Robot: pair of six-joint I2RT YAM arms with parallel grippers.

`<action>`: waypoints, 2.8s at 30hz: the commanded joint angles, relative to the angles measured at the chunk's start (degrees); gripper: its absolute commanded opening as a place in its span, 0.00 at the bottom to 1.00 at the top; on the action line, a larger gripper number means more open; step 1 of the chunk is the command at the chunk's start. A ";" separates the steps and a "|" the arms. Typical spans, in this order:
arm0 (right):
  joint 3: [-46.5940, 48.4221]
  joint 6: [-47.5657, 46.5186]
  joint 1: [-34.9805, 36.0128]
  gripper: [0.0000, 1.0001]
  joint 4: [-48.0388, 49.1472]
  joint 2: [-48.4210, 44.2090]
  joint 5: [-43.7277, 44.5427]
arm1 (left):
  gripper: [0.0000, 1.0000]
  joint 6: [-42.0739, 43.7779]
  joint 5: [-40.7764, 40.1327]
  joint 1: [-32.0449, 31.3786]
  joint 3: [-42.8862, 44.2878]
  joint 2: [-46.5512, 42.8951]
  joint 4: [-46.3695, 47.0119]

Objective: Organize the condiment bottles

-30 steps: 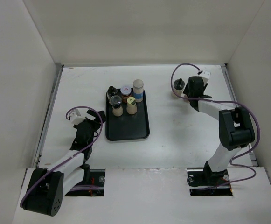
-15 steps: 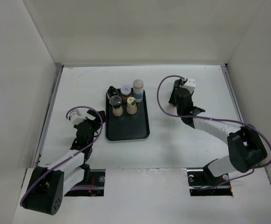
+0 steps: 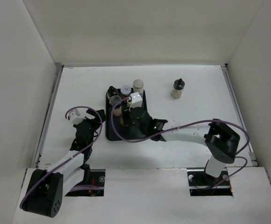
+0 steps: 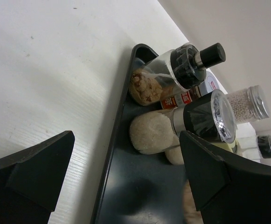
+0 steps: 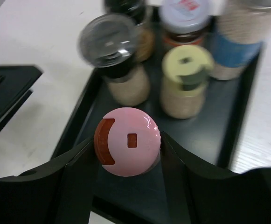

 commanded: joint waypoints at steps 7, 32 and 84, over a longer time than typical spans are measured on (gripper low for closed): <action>10.33 -2.61 4.63 0.45 2.60 11.39 -1.28 | 1.00 0.63 -0.38 1.77 0.33 -4.38 0.38; -6.29 -0.93 -34.02 0.66 -0.30 -7.87 1.44 | 1.00 -0.16 0.76 1.42 0.85 -1.75 1.00; -4.00 1.18 -5.74 0.51 4.53 -6.29 -5.16 | 1.00 -0.08 0.85 3.26 1.91 0.10 -1.37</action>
